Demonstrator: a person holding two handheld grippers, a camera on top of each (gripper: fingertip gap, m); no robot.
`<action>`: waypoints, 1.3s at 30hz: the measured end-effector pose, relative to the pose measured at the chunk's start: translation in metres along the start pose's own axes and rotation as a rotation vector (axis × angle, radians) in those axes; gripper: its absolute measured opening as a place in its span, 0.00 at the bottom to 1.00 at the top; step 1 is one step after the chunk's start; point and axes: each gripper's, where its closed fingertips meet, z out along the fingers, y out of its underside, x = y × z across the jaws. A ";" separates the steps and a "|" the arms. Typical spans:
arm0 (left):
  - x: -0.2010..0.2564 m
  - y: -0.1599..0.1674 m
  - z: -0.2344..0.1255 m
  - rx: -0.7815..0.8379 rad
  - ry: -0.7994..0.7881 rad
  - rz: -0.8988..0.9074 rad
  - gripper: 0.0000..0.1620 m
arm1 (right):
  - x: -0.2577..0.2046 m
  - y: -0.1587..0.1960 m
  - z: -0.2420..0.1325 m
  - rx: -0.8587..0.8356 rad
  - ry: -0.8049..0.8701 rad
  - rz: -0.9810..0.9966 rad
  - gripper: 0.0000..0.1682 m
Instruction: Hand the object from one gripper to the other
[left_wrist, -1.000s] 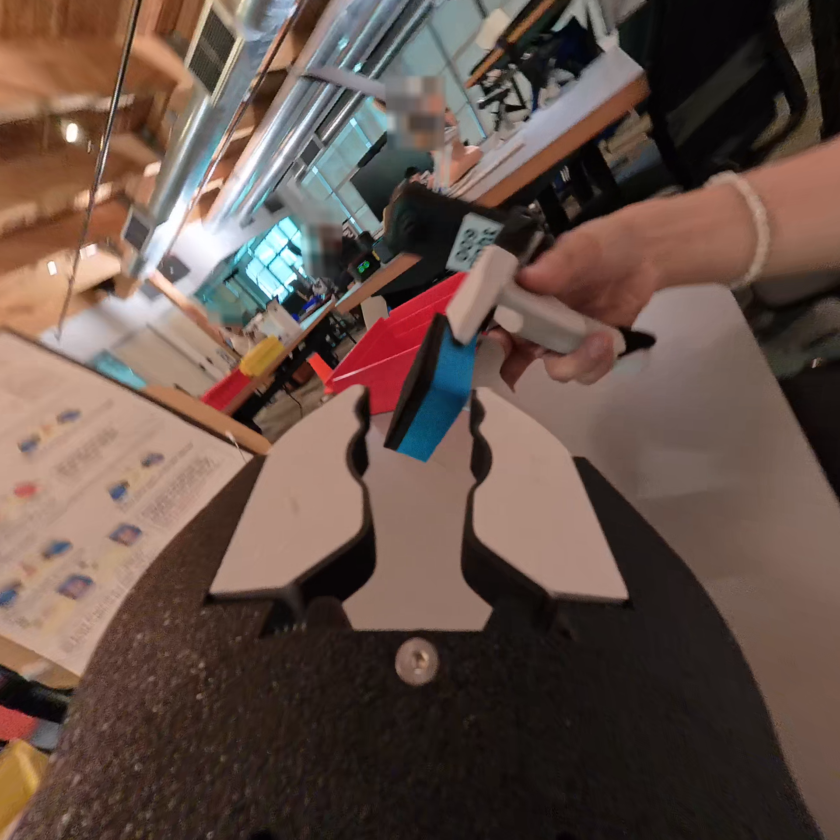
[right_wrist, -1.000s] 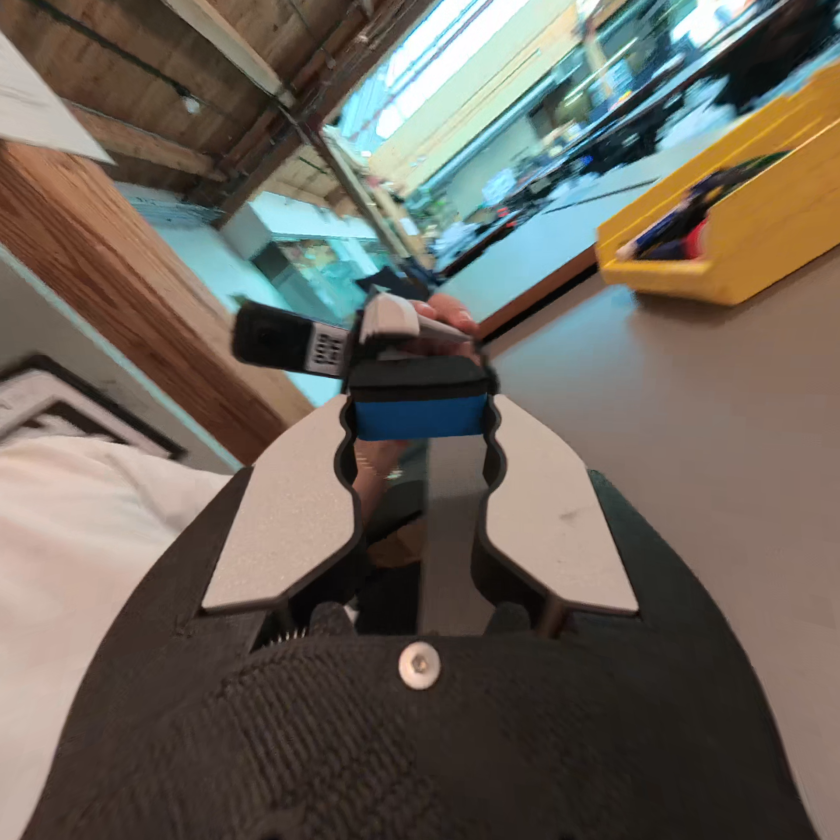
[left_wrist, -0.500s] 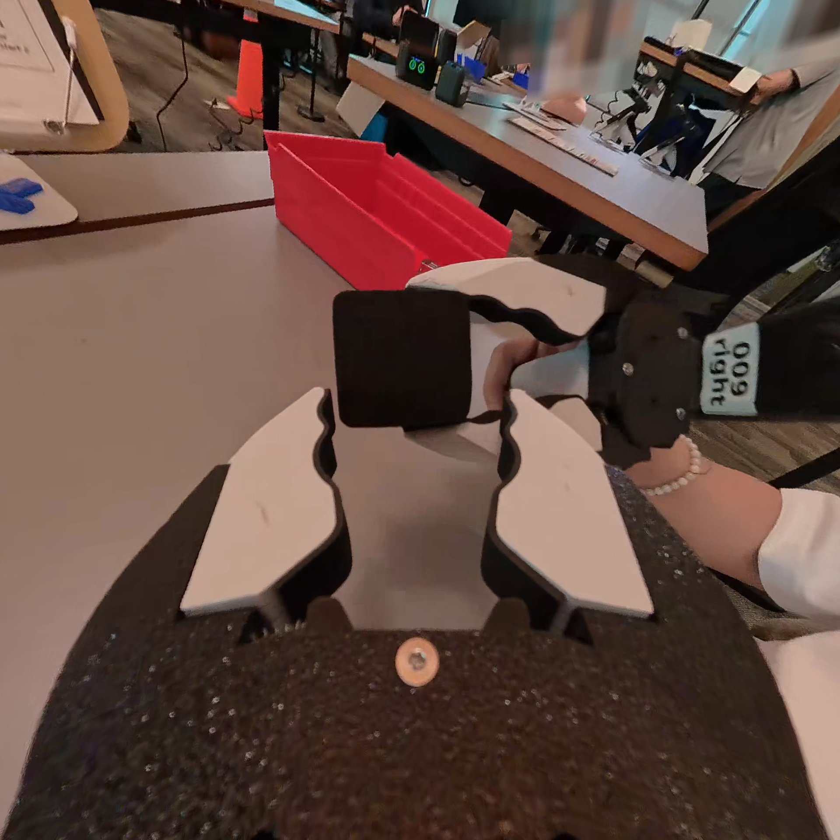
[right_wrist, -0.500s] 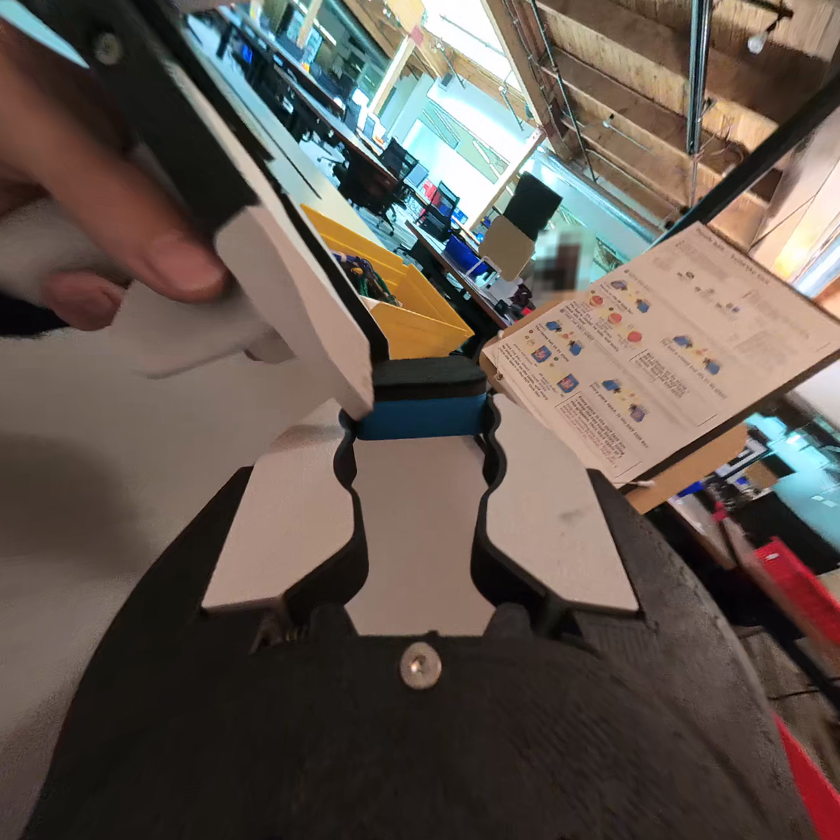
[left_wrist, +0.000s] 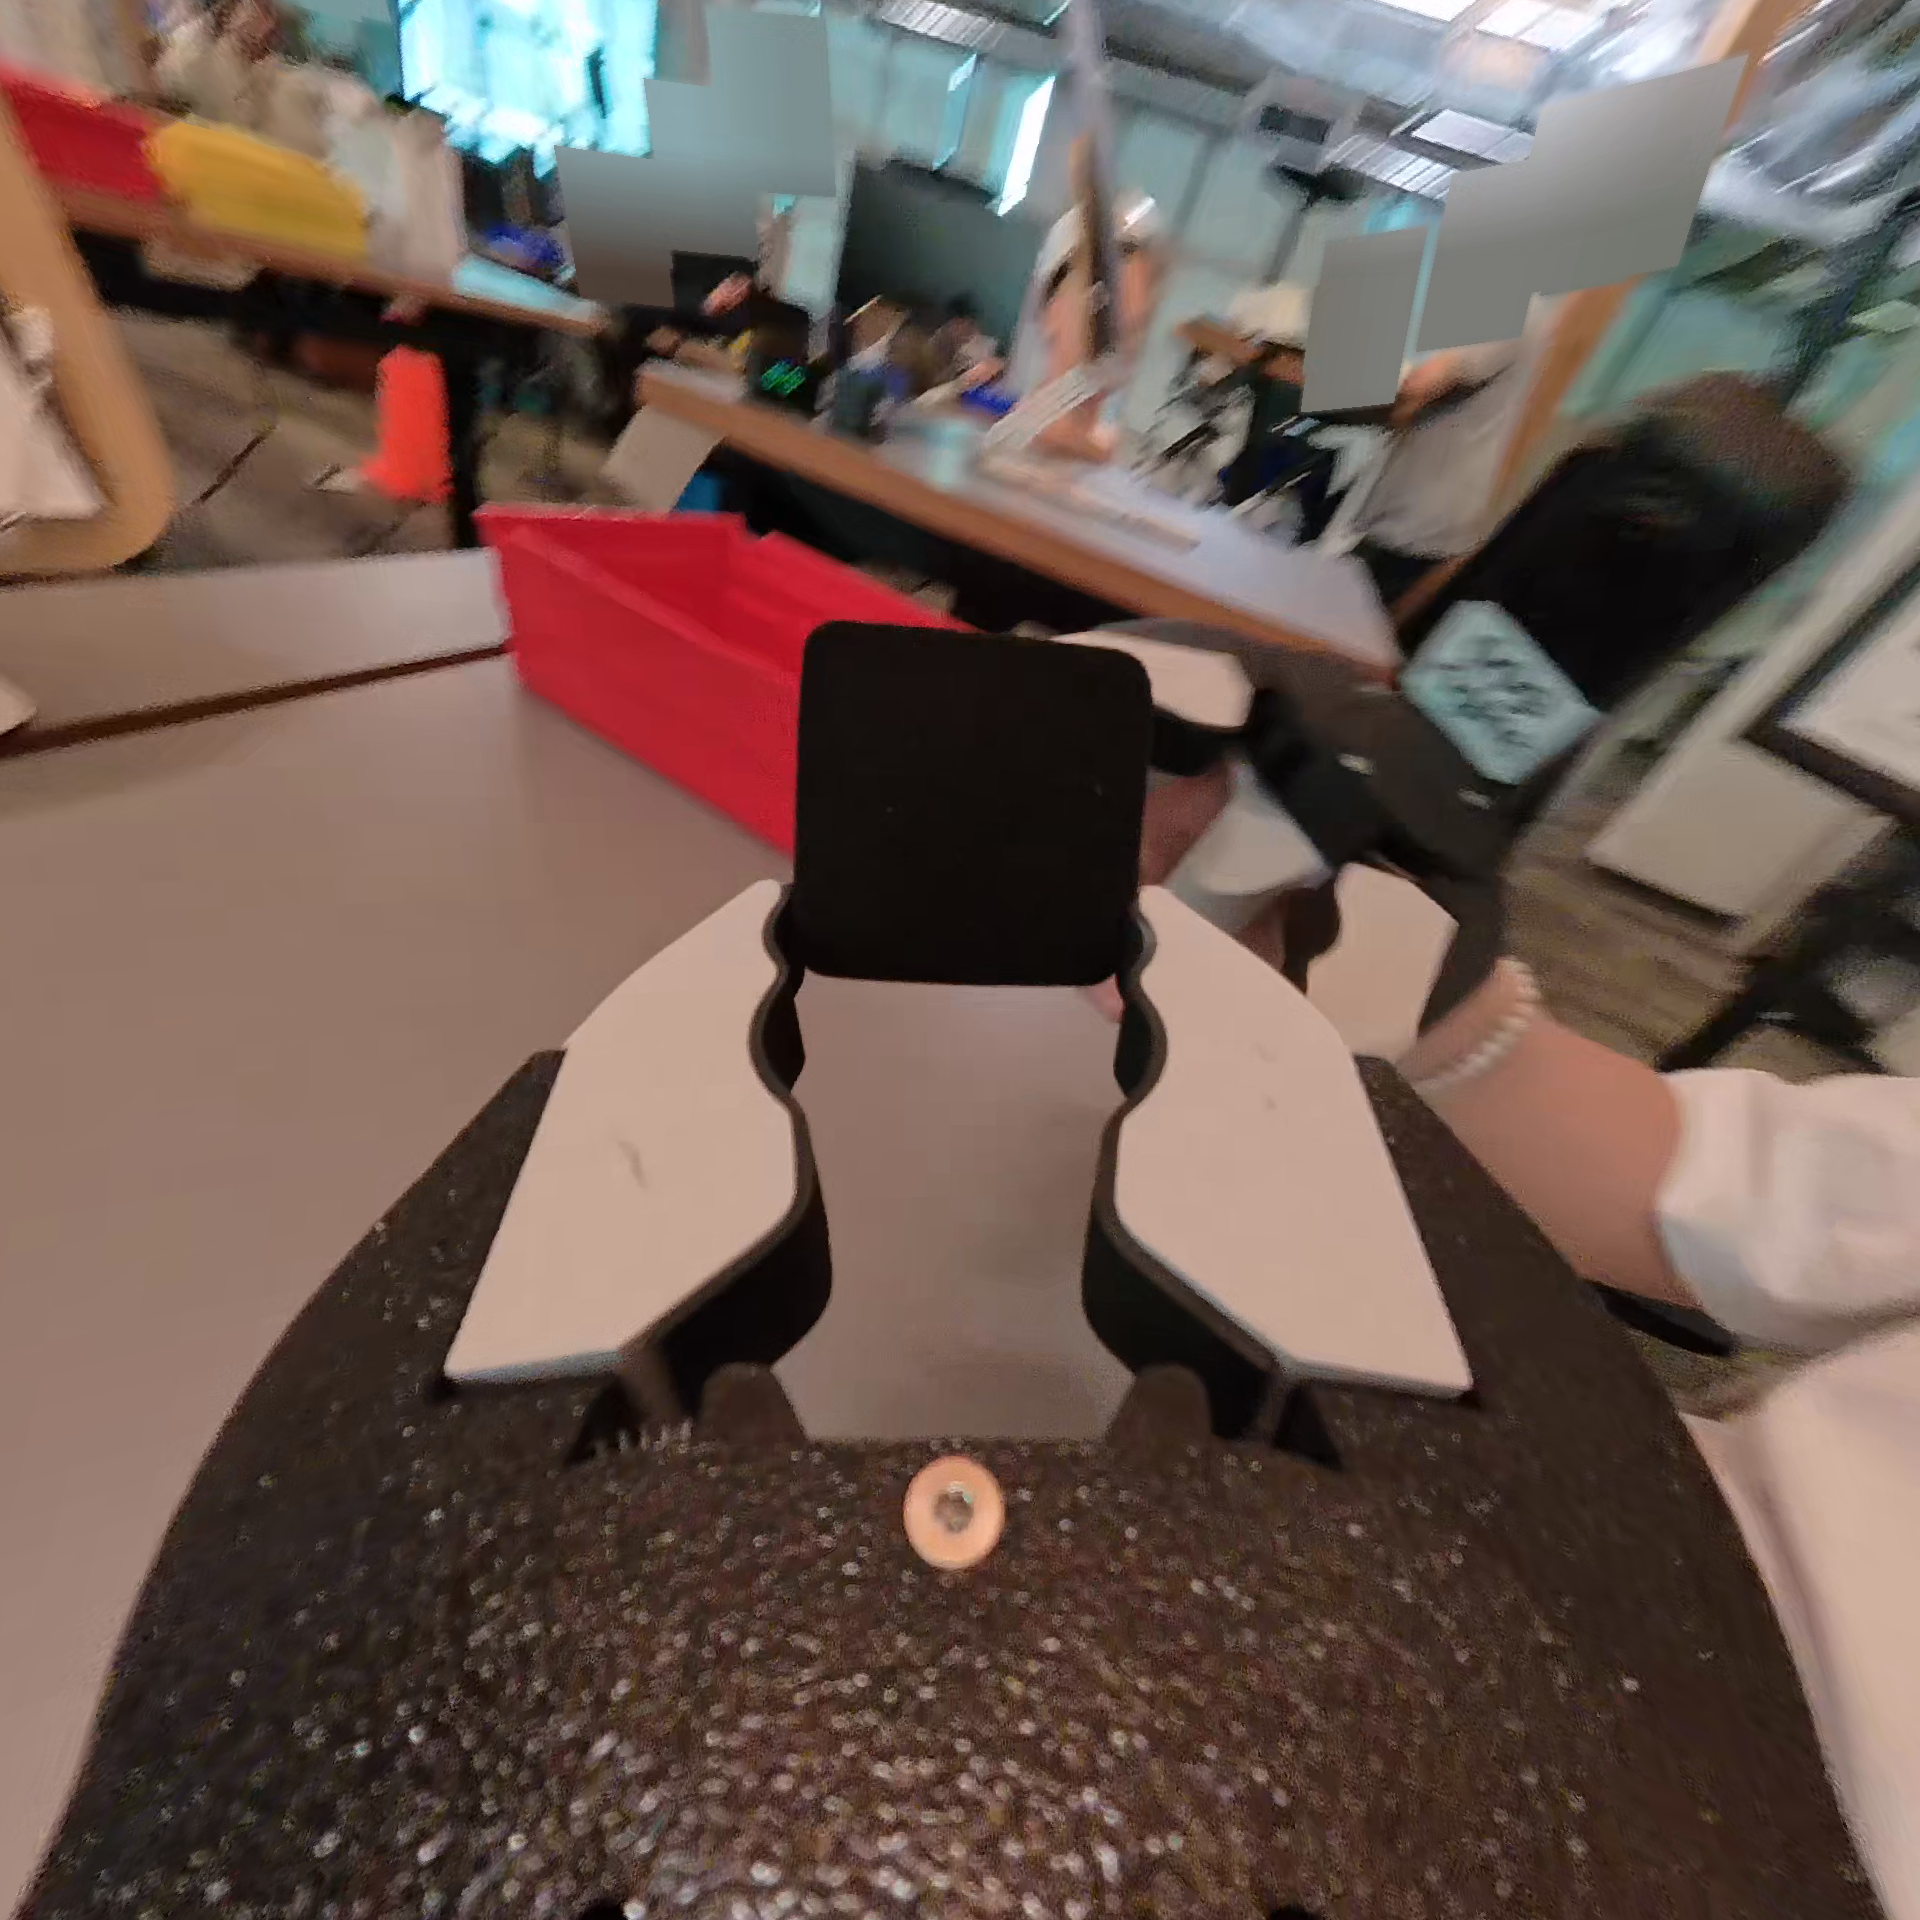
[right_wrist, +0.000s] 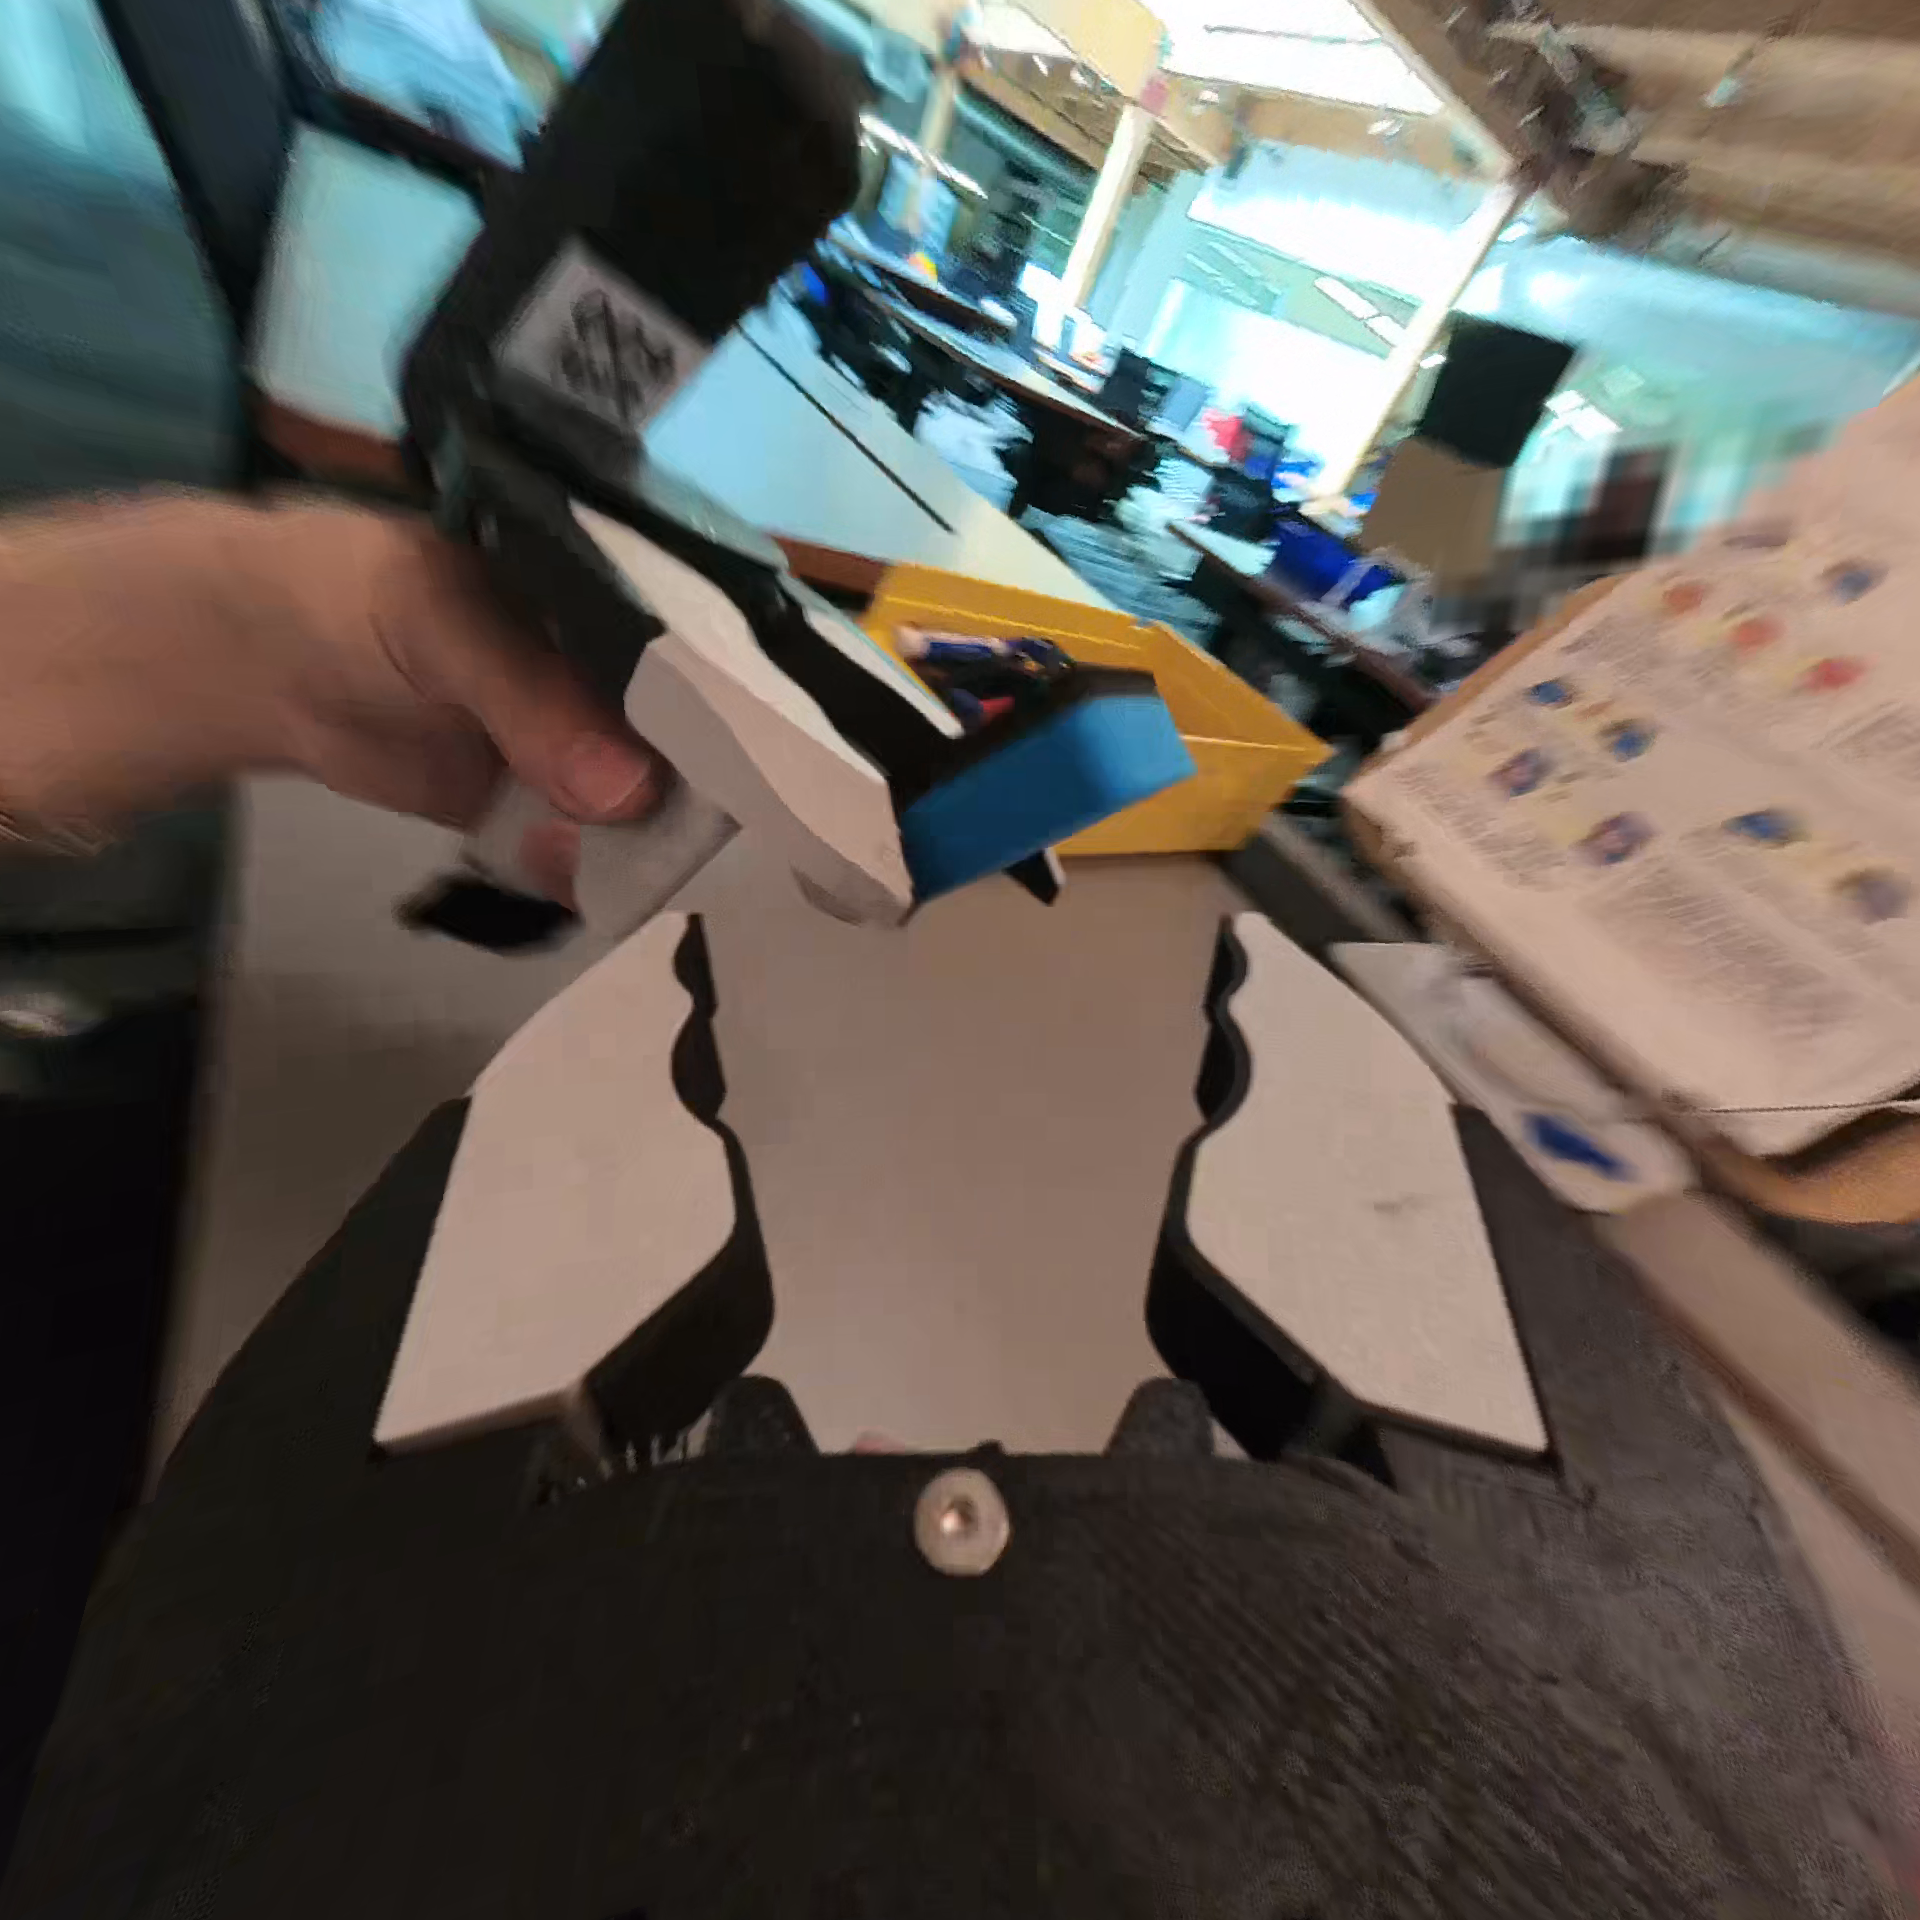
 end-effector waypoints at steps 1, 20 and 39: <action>0.008 -0.004 -0.002 0.036 0.079 -0.001 0.36 | -0.001 -0.008 -0.004 0.055 -0.065 0.129 0.58; 0.038 0.009 0.004 0.085 0.357 0.029 0.36 | 0.000 -0.039 -0.020 0.313 -0.198 0.388 0.32; 0.019 -0.018 0.011 0.337 -0.405 0.876 0.13 | 0.042 -0.034 -0.025 0.339 0.225 0.644 0.32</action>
